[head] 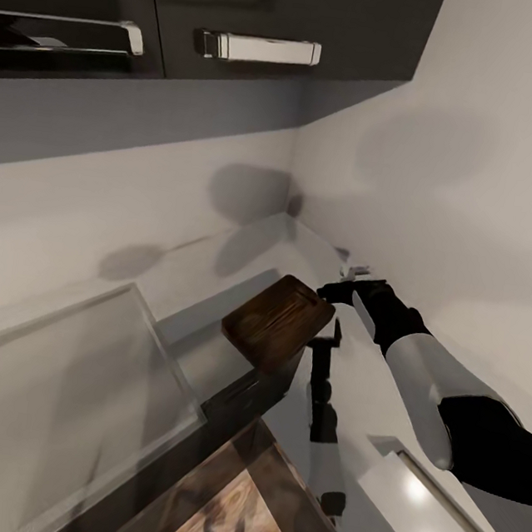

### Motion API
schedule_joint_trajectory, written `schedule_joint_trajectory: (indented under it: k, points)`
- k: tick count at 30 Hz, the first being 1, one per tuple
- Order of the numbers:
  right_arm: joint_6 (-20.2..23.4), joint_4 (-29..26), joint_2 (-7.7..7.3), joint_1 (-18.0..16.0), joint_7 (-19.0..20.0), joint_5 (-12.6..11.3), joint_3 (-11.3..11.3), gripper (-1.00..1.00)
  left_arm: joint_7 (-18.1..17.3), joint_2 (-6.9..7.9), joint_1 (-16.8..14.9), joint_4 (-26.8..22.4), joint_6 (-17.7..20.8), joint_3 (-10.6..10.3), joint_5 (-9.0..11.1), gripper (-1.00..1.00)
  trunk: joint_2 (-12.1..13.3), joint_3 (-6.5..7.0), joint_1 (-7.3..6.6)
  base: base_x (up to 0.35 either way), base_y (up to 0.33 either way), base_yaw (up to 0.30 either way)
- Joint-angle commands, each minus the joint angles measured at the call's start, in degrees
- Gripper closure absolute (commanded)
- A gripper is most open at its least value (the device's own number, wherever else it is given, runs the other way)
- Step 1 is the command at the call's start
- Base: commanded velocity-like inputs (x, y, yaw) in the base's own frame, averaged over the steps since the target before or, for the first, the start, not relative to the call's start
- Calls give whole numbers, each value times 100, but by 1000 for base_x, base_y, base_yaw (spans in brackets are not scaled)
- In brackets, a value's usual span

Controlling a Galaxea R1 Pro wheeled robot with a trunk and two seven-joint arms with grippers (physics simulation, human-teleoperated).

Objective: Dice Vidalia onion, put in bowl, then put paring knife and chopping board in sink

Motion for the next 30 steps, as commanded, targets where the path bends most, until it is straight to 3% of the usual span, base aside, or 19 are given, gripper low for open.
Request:
schedule_joint_trajectory:
  k: [1,30]
  points:
    - [29,-8,-1,-4,10,0,14,-100,13,-4,3,-10,-10,24,-60,-100,-10,-18,3,0,0,0]
    - [20,-226,0,-4,-6,9,21,-100,13,-4,3,-10,-10,24,-60,-100,-10,-286,3,0,0,0]
